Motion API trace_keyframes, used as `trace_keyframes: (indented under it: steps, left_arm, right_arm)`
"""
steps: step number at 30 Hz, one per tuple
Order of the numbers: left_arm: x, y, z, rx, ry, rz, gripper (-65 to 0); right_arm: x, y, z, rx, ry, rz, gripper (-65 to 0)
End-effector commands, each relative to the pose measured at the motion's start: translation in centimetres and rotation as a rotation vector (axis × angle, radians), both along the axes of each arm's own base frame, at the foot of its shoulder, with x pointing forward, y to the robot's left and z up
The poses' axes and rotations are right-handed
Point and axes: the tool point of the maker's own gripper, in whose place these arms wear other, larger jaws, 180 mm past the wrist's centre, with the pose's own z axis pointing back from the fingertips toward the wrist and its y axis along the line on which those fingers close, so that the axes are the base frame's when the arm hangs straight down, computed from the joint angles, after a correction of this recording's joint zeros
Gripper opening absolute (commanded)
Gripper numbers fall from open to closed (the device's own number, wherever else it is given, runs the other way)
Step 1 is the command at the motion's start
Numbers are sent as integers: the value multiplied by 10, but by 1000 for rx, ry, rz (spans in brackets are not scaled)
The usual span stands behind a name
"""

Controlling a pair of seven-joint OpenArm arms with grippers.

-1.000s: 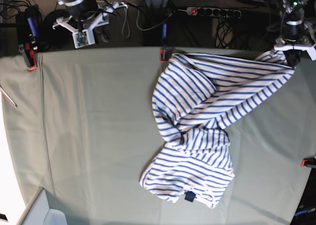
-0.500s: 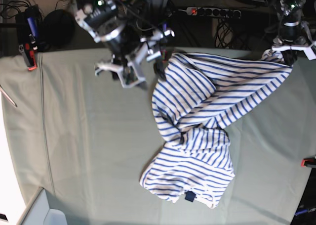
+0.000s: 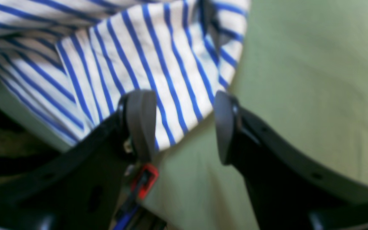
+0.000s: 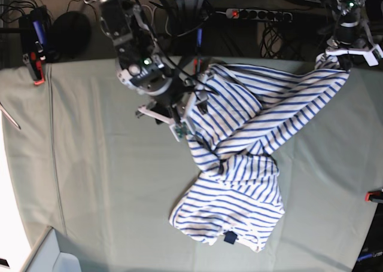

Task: Layout the t-shirt on the table in an organized manner, then fold the t-shirt properly
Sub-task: 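Reach the right gripper toward the shirt's bunched fabric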

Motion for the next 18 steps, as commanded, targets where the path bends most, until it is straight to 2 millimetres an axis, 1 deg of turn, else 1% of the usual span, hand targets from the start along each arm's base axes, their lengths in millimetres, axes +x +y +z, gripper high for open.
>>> trace_keyframes:
  steps: [1,4,7,9,14,16,18]
  left_arm:
    - [3,7,10,35,-29,4,-650]
    - [3,7,11,35,-31,4,-650]
    - [5,7,11,32,-35,5,-650]
    - [10,7,13,30,-51,6,-650]
    - [20,7,17,28,-75,8,-650]
    - [21,7,17,27,-77,9,-646]
    - [25,6,18,25,-84,7,-645]
  right_arm:
    - [8,4,8,20,-36,7,-345]
    - [1,5,-5,13,1,11,-345]
    - [-10,7,-21,7,51,15,-345]
    - [-15,9,-29,6,81,12,-345]
    - [-24,1,-52,-10,149,-13,-344]
    - [-27,1,-56,-14,164,-12,-344]
    - [-26,1,-56,-14,164,-8,-348]
